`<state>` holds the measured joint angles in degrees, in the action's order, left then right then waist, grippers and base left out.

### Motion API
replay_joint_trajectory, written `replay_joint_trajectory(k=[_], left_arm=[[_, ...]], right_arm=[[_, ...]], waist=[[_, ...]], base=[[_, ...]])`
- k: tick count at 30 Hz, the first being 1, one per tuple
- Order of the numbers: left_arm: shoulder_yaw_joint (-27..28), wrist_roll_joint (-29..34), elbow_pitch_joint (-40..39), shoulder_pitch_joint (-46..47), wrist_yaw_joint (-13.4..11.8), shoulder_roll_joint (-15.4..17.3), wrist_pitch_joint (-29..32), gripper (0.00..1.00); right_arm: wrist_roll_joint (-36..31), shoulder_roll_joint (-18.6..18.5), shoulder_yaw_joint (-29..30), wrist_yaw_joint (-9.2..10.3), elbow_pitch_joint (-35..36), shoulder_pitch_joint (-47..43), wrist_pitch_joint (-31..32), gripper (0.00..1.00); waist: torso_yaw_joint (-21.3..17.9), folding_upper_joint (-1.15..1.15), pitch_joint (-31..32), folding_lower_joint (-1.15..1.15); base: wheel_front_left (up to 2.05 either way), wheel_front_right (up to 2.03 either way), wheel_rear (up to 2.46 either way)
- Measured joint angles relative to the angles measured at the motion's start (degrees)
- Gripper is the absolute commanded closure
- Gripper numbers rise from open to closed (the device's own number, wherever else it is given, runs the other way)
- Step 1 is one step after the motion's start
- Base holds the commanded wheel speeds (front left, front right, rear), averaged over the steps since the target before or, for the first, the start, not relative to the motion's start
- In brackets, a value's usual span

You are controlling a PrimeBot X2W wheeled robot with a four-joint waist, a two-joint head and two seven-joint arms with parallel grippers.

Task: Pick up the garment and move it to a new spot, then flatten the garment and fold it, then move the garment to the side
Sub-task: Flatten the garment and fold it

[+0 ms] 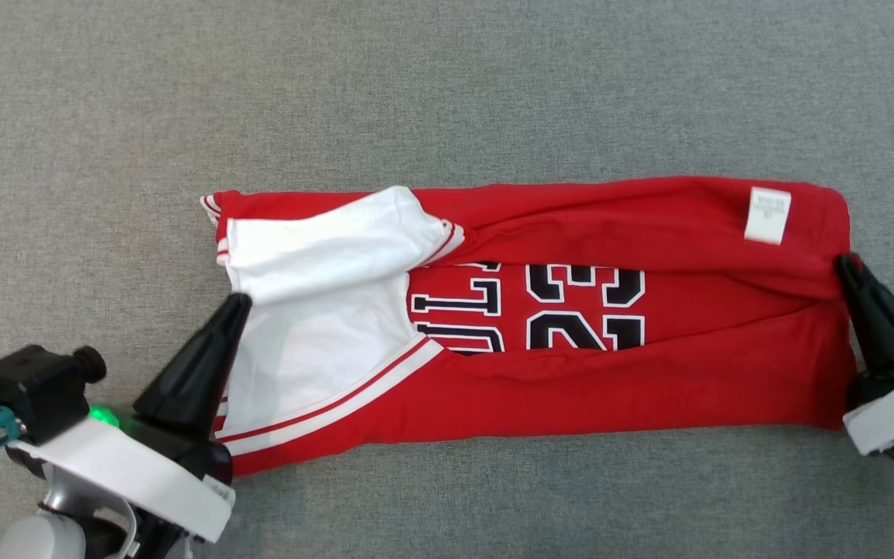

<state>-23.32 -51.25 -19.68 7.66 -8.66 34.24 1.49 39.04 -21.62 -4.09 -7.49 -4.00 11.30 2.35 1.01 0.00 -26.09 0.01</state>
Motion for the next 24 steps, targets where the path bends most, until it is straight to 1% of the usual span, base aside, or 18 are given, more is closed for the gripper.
replay_joint_trajectory(k=[2,4,7,8,9,10,11,15,18,20,24], left_arm=[[-0.20,-1.27,0.59,-1.70,-0.05,-0.20,0.09,1.00],[-0.29,-3.20,1.76,-2.66,0.60,-1.31,-0.02,1.00],[0.03,-4.95,5.19,-2.85,1.19,-2.00,-0.43,1.00],[0.04,-5.10,6.47,-2.81,1.36,-2.35,-0.52,0.67],[0.04,-5.09,7.76,-2.79,1.35,-2.50,-0.62,0.10],[0.04,-5.09,7.76,-2.79,1.35,-2.50,-0.62,0.00],[0.41,-5.34,9.90,-2.62,1.38,-3.04,-1.34,0.00],[0.82,-4.21,12.29,-2.28,1.00,-3.37,-3.22,0.00],[2.69,-2.00,12.93,-1.78,-1.12,-4.68,-7.72,0.00],[3.80,-0.09,12.38,-1.35,-3.16,-5.73,-11.10,0.00],[4.83,4.57,10.14,-0.45,-6.87,-7.76,-14.63,0.00]], right_arm=[[-1.24,1.51,0.99,0.00,0.38,-1.76,1.05,1.00],[-1.94,3.33,1.56,0.00,0.70,-2.79,1.68,1.00],[-3.43,4.74,1.98,0.00,0.40,-3.47,1.94,1.00],[-3.66,5.27,2.13,0.00,0.20,-3.51,1.90,0.78],[-3.59,5.81,2.24,0.00,0.02,-3.51,1.77,0.10],[-3.59,5.81,2.24,0.00,0.02,-3.51,1.77,0.00],[-4.09,6.44,2.86,0.00,-0.46,-3.63,1.38,0.00],[-5.69,7.15,4.75,-0.01,-0.57,-3.63,-1.00,0.00],[-8.60,8.43,7.92,0.00,-0.21,-3.42,-4.34,0.00],[-11.22,9.45,9.69,0.00,0.68,-2.94,-6.60,0.00],[-16.68,11.63,11.21,-0.01,3.78,-2.08,-10.01,0.00]], waist=[[0.03,0.00,-0.02,0.00],[0.00,0.00,-0.06,0.00],[0.01,0.00,-0.04,0.00],[0.00,0.00,0.03,0.00],[-0.02,0.00,0.15,0.00],[-0.02,0.00,0.15,0.00],[-0.05,0.00,0.50,0.00],[-0.25,0.00,1.14,0.00],[-0.50,0.00,1.99,0.00],[-0.57,0.00,2.69,0.00],[-0.59,0.00,4.29,0.00]], base=[[0.00,0.00,0.00],[0.00,0.00,0.00],[0.00,0.00,0.00],[0.00,0.00,0.00],[0.00,0.00,0.00],[0.00,0.00,0.00],[0.00,0.00,0.00],[0.00,0.00,0.00],[0.00,0.00,0.00],[0.00,0.00,0.00],[0.00,0.00,0.00]])
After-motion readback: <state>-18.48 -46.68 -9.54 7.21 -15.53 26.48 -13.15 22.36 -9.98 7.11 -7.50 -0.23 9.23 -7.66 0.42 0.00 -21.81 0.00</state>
